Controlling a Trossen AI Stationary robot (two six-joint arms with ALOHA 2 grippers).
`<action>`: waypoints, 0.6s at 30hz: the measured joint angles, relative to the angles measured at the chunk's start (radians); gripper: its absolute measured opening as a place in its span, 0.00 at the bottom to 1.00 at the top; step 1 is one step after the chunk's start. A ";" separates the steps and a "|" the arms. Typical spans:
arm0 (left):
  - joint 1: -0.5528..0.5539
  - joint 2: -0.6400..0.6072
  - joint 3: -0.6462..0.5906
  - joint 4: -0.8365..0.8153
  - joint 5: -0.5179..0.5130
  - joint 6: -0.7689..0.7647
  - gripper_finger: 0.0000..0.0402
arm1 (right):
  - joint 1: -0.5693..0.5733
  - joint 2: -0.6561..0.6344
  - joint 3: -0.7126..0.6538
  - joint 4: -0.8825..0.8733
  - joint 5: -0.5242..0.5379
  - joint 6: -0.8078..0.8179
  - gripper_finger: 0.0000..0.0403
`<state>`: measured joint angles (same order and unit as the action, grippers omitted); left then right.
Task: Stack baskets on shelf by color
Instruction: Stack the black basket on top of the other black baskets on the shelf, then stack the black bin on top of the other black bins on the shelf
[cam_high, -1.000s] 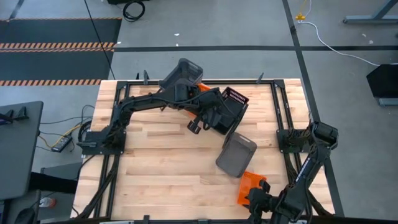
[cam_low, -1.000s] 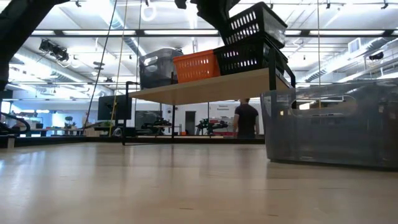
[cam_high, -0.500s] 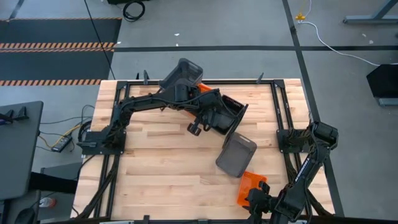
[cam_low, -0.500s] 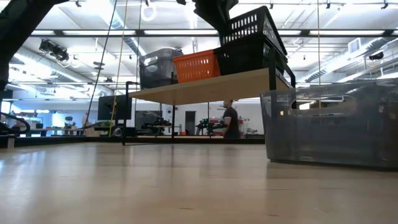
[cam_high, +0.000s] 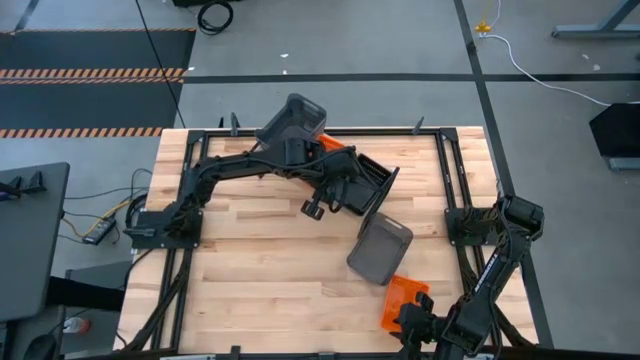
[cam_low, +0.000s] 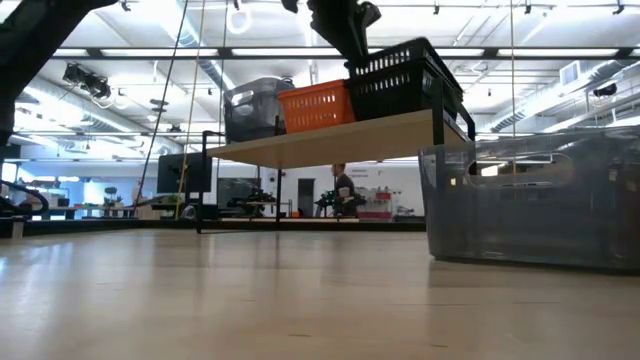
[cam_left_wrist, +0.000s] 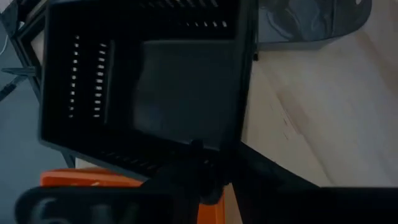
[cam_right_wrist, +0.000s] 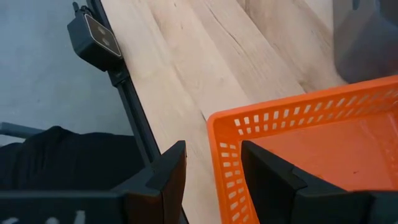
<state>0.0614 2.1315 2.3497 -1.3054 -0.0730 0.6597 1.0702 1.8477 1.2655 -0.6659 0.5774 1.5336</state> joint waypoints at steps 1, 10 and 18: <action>0.000 0.005 0.000 0.003 0.001 -0.002 0.21 | 0.000 0.000 0.000 0.000 0.000 0.000 0.40; -0.008 0.030 0.000 -0.022 -0.001 -0.009 0.21 | 0.000 0.000 0.000 0.011 -0.001 -0.019 0.40; -0.062 -0.040 0.008 -0.019 -0.019 -0.023 0.18 | 0.000 0.000 0.000 0.019 -0.001 -0.038 0.40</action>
<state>-0.0006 2.0919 2.3581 -1.3246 -0.0917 0.6371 1.0702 1.8477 1.2655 -0.6472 0.5765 1.4960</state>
